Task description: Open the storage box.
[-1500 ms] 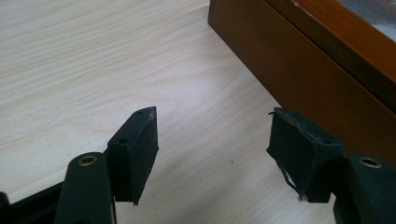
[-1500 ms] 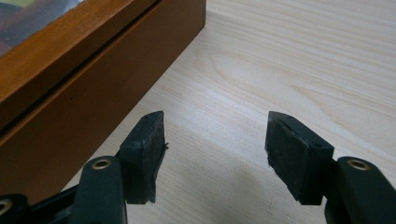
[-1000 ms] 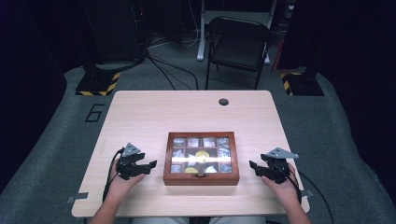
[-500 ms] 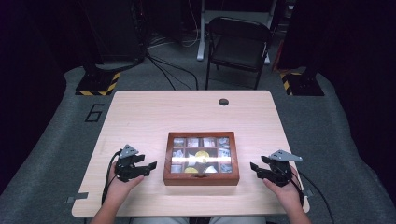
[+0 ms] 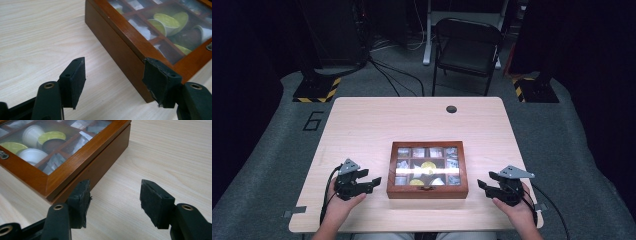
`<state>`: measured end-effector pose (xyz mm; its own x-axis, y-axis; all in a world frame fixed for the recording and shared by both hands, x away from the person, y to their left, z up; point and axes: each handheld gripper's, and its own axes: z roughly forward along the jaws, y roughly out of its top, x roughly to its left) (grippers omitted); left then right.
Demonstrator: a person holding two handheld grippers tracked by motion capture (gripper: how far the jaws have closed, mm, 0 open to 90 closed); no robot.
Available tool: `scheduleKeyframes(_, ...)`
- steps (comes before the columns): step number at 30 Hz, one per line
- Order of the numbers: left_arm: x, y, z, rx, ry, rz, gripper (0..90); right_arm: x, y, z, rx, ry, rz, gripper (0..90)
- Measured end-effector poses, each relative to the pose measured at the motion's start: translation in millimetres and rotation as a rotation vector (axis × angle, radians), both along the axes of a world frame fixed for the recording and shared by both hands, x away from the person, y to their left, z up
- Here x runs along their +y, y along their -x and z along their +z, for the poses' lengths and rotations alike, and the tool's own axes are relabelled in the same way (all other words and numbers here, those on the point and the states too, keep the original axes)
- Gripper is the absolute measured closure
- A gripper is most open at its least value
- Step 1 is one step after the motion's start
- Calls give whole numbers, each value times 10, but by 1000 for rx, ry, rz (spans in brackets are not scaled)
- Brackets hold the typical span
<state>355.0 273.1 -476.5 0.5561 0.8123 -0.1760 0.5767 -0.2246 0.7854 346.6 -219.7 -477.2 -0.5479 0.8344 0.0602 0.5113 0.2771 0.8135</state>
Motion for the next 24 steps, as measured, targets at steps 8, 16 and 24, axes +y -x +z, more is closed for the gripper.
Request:
scheduleKeyframes(8, -35, 125, 49, -22, 3, -26, 363, 39, 116, 41, -13, -9, 25, 426)
scheduleKeyframes(16, -88, 233, 68, -40, -3, -47, 374, 142, 212, 46, -19, -3, 80, 431)
scheduleKeyframes(24, -185, 307, 61, -38, -10, -78, 378, 239, 254, 38, -21, 6, 132, 433)
